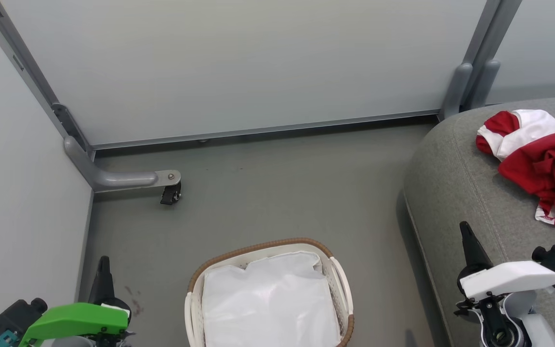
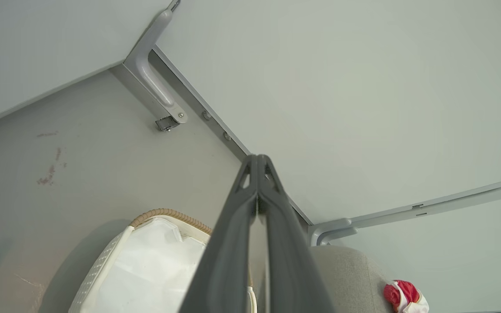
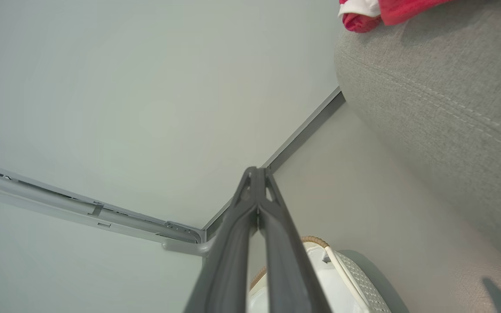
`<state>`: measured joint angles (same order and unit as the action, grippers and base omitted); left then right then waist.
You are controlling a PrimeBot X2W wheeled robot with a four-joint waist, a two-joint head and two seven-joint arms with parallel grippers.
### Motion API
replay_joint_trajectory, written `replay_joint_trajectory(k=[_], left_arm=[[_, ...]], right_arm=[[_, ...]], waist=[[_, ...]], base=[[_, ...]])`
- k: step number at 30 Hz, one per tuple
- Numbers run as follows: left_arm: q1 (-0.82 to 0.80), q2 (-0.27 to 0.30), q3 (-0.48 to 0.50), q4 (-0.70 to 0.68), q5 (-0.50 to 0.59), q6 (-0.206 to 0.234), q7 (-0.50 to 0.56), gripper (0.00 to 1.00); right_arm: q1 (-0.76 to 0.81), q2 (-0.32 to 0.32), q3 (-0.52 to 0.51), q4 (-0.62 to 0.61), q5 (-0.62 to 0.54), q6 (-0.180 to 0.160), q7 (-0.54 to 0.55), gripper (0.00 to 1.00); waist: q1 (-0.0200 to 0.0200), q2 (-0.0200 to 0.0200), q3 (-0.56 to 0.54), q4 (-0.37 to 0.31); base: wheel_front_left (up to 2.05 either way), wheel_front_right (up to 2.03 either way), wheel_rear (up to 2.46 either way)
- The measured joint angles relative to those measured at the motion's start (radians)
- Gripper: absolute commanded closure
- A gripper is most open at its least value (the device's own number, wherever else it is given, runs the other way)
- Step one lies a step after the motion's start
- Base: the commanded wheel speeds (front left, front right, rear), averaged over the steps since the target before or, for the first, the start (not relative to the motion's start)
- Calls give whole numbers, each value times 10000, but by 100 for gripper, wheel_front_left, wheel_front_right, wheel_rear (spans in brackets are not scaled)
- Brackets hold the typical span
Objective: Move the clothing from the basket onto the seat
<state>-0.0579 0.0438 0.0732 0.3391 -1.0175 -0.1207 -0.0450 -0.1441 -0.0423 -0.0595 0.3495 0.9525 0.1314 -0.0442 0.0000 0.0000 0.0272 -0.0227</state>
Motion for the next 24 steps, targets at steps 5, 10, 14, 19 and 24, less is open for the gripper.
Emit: replay_joint_trajectory(k=[5,10,14,19,24], left_arm=[[-24,0,38,-79,-523,-13,148,100],[-102,2,88,-165,-1131,-21,288,100],[-123,4,121,-224,-1561,-23,414,100],[-147,6,153,-314,-2002,-25,541,100],[-167,8,180,-387,-2451,-25,662,100]], right_arm=[[48,-6,-44,-94,585,-2,130,100],[67,-12,-105,-201,1258,-2,280,100],[86,-15,-144,-265,1708,-2,389,100],[105,-19,-186,-355,2236,-2,533,100],[109,-21,-226,-430,2715,-2,646,100]], waist=[[0,0,-17,16],[0,0,-36,34],[0,0,-50,47],[0,0,-67,63],[0,0,-83,78]], base=[[0,0,0],[0,0,0],[0,0,0],[0,0,0],[0,0,0]])
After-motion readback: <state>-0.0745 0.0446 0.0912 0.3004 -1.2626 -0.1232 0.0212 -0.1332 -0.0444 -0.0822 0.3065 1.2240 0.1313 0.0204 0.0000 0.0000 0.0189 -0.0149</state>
